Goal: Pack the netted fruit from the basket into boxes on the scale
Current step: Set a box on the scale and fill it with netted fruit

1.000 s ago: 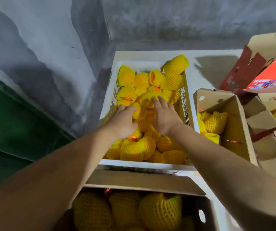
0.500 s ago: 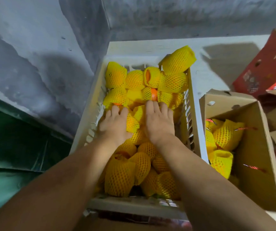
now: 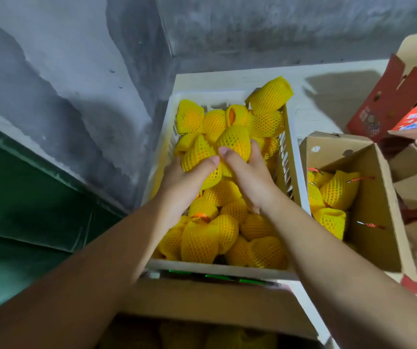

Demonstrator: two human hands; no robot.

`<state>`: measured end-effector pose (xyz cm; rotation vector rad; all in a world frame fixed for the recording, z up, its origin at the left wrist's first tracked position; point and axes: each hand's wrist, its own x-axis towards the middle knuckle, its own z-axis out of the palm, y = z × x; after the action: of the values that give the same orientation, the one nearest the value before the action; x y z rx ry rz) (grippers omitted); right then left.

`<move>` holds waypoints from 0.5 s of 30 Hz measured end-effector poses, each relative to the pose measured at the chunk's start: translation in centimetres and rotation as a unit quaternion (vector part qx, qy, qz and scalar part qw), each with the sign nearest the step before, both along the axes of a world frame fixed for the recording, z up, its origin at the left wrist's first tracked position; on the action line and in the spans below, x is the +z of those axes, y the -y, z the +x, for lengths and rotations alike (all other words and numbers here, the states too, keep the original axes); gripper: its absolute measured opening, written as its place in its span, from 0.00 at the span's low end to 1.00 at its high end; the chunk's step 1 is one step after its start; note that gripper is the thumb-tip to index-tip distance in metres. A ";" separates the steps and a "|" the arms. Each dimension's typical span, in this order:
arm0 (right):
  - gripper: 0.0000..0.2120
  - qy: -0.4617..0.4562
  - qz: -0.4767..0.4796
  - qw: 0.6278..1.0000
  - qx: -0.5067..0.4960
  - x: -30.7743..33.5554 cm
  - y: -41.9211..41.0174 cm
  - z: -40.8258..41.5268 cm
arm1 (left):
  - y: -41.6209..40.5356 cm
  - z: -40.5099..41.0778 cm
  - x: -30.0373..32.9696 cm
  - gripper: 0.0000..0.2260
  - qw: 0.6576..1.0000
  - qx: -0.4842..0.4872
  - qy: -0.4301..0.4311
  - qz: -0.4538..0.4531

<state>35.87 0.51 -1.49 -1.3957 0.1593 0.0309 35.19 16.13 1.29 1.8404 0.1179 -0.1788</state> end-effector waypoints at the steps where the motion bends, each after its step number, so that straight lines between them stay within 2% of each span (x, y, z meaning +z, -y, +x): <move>1: 0.26 0.000 0.019 1.000 0.012 1.1 -0.2 -1.1 | 0.1 -1.5 0.7 0.18 0.997 0.006 -0.018 -0.071; 4: 0.31 0.015 0.030 0.999 0.039 4.2 -0.9 -4.1 | -0.3 -5.9 3.3 0.16 0.970 0.051 -0.064 -0.231; 6: 0.38 0.005 0.039 0.998 0.054 6.6 -1.7 -6.6 | -0.9 -8.9 5.3 0.17 0.960 0.077 -0.069 -0.261; 8: 0.40 0.007 0.048 0.998 0.048 8.9 -2.7 -9.5 | -1.5 -11.9 7.1 0.25 0.956 0.087 -0.061 -0.274; 9: 0.38 0.022 0.042 0.998 0.043 10.2 -3.4 -11.7 | -2.1 -14.0 8.1 0.27 0.955 0.086 -0.050 -0.279; 12: 0.21 0.071 -0.001 0.997 0.038 12.6 -4.3 -15.9 | -3.3 -18.2 9.8 0.34 0.940 0.100 -0.059 -0.320; 13: 0.19 0.091 -0.027 0.995 0.033 13.3 -4.9 -17.8 | -4.5 -20.1 10.2 0.37 0.933 0.107 -0.070 -0.336; 15: 0.22 0.131 -0.077 0.988 0.027 14.2 -5.9 -21.5 | -7.5 -23.8 10.1 0.39 0.912 0.113 -0.094 -0.384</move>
<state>14.36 6.46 12.68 -1.5447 -0.0973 -0.1212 11.41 23.61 11.35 1.0096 0.3430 -0.2039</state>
